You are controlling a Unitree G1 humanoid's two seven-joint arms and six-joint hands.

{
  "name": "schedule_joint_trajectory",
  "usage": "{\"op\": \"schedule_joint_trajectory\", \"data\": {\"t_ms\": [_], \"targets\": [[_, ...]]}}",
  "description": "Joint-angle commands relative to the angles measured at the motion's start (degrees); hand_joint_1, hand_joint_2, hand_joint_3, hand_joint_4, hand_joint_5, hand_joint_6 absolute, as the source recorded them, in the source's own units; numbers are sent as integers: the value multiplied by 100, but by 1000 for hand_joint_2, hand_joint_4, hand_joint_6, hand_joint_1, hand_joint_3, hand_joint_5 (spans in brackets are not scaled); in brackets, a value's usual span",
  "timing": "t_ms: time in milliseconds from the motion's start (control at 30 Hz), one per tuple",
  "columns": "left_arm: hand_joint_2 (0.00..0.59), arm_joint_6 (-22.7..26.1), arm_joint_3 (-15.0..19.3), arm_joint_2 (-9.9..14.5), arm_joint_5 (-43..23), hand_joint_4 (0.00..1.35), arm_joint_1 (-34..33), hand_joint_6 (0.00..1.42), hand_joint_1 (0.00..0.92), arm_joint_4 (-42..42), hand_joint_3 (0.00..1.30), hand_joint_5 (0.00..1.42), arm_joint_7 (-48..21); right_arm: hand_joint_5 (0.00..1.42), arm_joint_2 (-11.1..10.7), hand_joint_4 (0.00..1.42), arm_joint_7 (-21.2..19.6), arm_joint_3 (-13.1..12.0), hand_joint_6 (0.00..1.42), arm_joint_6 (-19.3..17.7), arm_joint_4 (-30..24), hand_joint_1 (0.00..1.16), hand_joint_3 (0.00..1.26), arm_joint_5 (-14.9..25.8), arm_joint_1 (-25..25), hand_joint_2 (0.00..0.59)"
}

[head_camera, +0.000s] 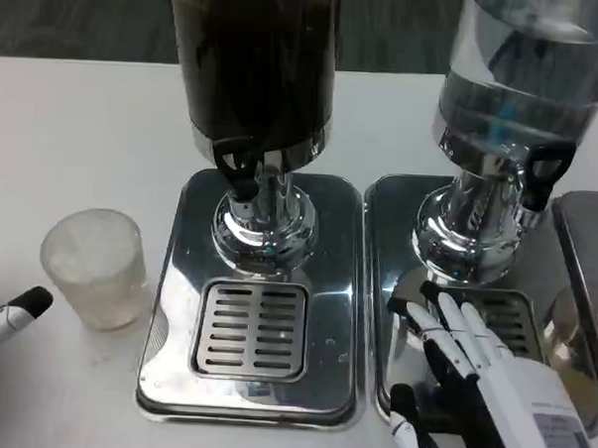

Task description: Grasp the cup under the faucet to collect the drink, then remove the cup.

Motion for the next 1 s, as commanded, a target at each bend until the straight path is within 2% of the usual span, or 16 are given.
{"op": "schedule_joint_trajectory", "data": {"t_ms": [33, 500, 1000], "targets": [[29, 9, -157, 223, 68, 0, -187, 91, 25, 231, 0, 75, -11, 0, 39, 0, -32, 28, 89, 37, 93, 535, 127, 6, -19, 560], [32, -10, -719, 483, 450, 0, -734, 96, 60, 651, 0, 76, 273, 0, 190, 0, -140, 105, 107, 57, 182, 536, 127, -60, -14, 559], [14, -159, -1206, 463, 640, 0, -1120, 90, 25, 1154, 0, 76, 507, 0, 180, 0, -86, 118, 109, 78, 126, 537, 127, -58, 51, 559]]}}
